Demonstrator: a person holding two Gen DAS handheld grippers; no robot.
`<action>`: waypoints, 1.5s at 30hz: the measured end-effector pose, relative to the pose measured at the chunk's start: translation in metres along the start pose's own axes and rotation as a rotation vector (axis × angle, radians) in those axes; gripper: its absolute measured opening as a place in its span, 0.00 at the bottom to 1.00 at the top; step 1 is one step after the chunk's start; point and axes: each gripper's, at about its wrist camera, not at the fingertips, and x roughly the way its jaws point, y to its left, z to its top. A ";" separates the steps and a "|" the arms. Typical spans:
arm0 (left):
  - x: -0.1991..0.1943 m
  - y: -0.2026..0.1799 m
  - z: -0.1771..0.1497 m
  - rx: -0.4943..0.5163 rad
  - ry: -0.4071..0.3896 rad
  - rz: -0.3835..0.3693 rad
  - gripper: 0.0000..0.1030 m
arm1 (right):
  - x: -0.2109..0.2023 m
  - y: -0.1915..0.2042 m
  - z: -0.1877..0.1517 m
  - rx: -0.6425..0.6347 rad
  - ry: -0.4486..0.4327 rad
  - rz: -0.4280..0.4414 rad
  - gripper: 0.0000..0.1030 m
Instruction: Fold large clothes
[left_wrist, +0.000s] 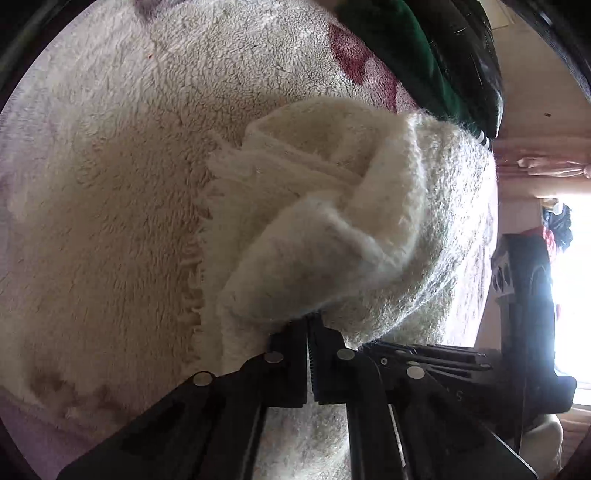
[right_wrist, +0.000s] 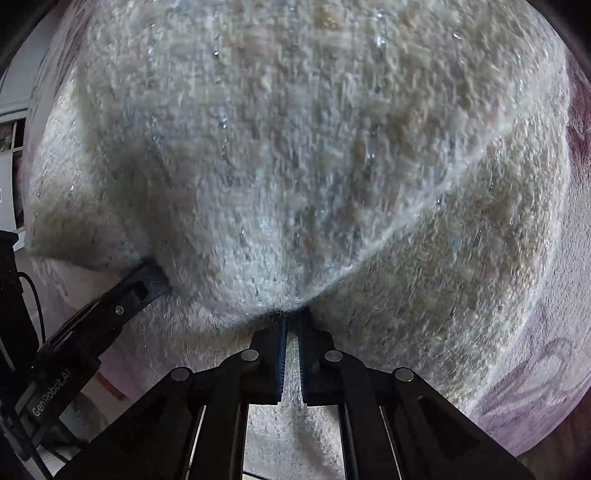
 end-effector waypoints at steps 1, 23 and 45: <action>-0.001 0.003 0.000 -0.003 -0.001 -0.021 0.05 | 0.000 -0.001 0.000 -0.001 0.002 -0.004 0.04; -0.081 0.025 -0.231 -0.066 0.002 0.295 0.80 | 0.034 -0.251 -0.313 0.191 0.039 0.343 0.63; -0.067 0.078 -0.249 -0.098 0.009 0.083 0.56 | 0.031 -0.369 -0.362 0.178 -0.034 0.365 0.63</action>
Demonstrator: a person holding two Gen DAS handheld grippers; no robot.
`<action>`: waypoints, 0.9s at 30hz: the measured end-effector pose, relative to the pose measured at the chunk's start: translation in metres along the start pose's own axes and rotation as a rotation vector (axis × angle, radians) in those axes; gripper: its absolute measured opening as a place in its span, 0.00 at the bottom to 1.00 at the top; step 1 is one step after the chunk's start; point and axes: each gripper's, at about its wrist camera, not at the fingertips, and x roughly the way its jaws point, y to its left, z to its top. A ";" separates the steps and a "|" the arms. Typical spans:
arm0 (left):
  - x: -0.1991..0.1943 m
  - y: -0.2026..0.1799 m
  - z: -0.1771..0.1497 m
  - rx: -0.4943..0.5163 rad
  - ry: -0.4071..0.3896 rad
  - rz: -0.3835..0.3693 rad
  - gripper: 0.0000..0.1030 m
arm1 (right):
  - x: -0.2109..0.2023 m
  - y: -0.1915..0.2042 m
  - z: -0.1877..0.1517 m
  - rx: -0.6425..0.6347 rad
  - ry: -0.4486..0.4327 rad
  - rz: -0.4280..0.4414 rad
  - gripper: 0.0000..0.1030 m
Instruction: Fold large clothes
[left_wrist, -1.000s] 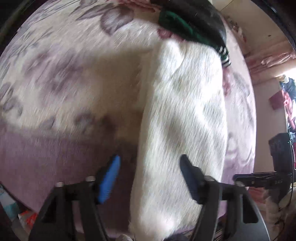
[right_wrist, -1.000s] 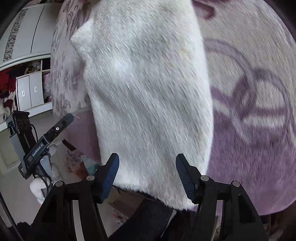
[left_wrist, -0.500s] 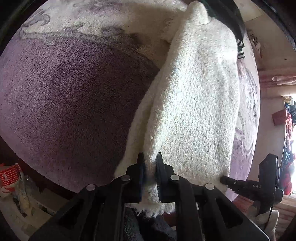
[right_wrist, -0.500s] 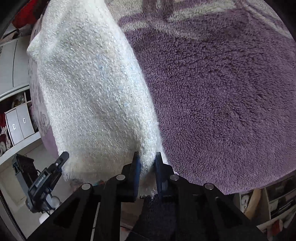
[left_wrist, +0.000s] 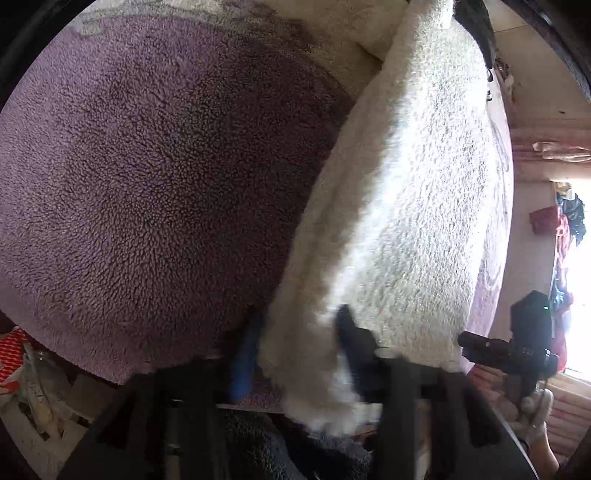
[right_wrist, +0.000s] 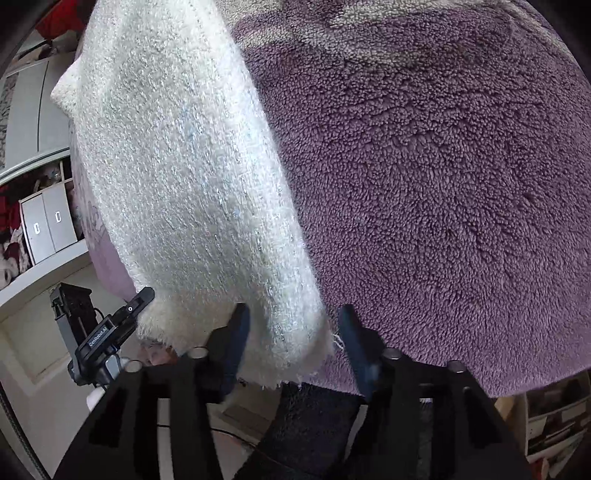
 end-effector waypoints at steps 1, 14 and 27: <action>0.003 0.004 0.001 -0.005 0.002 -0.022 0.58 | 0.003 -0.007 0.003 -0.005 0.002 -0.016 0.64; 0.018 -0.033 0.017 0.052 -0.042 -0.158 0.17 | 0.040 -0.062 0.018 0.102 0.041 0.416 0.28; -0.083 -0.059 0.000 -0.051 -0.054 -0.317 0.12 | -0.029 -0.056 -0.086 0.189 0.134 0.577 0.21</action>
